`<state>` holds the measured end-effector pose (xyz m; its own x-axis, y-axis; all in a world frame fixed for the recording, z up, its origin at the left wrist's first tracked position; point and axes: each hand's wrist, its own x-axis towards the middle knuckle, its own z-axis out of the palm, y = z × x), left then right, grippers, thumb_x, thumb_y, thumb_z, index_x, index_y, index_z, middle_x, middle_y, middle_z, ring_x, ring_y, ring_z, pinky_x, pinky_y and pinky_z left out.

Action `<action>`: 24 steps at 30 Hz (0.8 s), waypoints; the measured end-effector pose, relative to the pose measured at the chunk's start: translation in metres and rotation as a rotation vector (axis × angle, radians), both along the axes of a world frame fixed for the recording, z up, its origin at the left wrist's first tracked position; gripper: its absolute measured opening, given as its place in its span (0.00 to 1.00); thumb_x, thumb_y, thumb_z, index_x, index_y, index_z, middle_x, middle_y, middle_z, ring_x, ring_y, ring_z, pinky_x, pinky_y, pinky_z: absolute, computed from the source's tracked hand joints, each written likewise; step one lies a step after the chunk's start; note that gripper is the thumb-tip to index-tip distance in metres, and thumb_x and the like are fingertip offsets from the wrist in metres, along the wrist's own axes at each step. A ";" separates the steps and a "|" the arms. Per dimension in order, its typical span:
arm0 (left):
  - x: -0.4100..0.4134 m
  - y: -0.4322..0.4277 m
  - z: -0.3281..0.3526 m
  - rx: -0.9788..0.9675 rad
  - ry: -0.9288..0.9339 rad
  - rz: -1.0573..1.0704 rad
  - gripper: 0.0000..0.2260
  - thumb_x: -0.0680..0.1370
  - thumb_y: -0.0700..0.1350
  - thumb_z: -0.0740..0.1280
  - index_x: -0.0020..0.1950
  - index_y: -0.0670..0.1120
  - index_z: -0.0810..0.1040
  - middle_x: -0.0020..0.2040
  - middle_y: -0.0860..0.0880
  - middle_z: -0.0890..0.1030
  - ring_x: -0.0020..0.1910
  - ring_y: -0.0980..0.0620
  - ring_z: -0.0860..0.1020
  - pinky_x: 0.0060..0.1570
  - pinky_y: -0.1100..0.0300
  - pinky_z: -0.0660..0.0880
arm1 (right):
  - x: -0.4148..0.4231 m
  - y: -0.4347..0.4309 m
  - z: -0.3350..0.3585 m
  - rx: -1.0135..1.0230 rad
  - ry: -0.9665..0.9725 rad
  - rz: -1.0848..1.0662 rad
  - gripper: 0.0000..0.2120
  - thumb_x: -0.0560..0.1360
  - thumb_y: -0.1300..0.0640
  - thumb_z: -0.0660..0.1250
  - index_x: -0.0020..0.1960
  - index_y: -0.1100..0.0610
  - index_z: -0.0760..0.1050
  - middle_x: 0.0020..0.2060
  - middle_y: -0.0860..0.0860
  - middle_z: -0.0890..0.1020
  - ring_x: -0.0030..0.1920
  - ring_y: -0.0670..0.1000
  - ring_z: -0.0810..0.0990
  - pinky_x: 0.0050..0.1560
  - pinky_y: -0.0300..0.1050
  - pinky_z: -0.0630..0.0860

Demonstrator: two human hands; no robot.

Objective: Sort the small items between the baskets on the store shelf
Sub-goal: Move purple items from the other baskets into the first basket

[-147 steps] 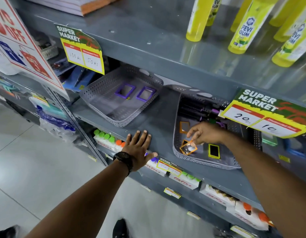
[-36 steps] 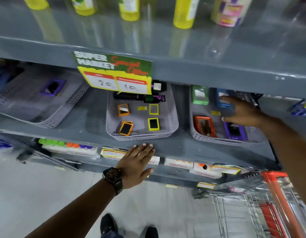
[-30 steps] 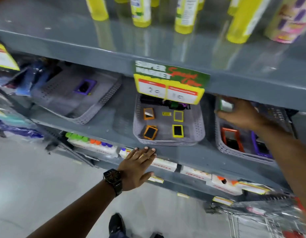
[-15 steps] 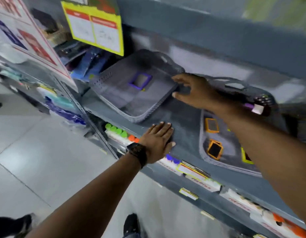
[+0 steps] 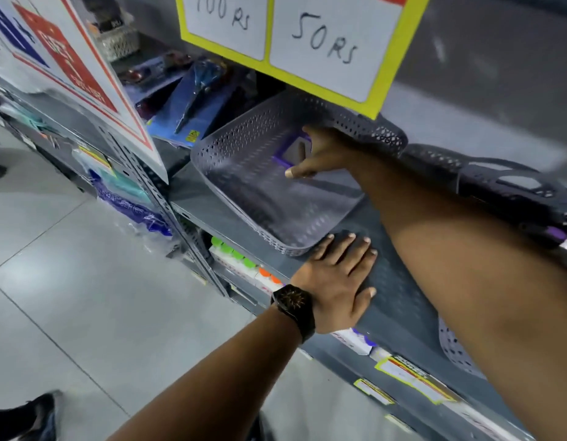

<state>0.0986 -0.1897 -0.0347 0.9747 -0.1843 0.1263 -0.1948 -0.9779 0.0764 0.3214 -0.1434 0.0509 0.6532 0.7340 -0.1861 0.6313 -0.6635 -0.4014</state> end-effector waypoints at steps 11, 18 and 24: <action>0.001 0.000 -0.001 0.003 0.028 0.021 0.28 0.81 0.57 0.51 0.78 0.45 0.58 0.79 0.46 0.58 0.78 0.44 0.53 0.75 0.44 0.49 | -0.011 -0.018 0.005 0.122 -0.147 -0.058 0.44 0.50 0.35 0.76 0.60 0.53 0.71 0.50 0.52 0.84 0.46 0.54 0.81 0.49 0.49 0.80; -0.003 -0.008 0.008 0.042 0.113 0.065 0.28 0.81 0.57 0.49 0.79 0.47 0.56 0.80 0.48 0.57 0.78 0.45 0.52 0.75 0.43 0.49 | -0.057 -0.114 0.061 0.336 -0.138 -0.133 0.32 0.57 0.51 0.78 0.59 0.57 0.75 0.48 0.54 0.84 0.41 0.49 0.81 0.41 0.42 0.77; -0.052 -0.056 0.013 -0.072 0.123 0.148 0.28 0.80 0.57 0.52 0.77 0.45 0.61 0.78 0.46 0.61 0.76 0.42 0.57 0.74 0.41 0.51 | -0.107 -0.240 0.085 0.257 -0.041 -0.137 0.37 0.56 0.54 0.83 0.62 0.58 0.75 0.55 0.53 0.83 0.48 0.47 0.79 0.51 0.31 0.72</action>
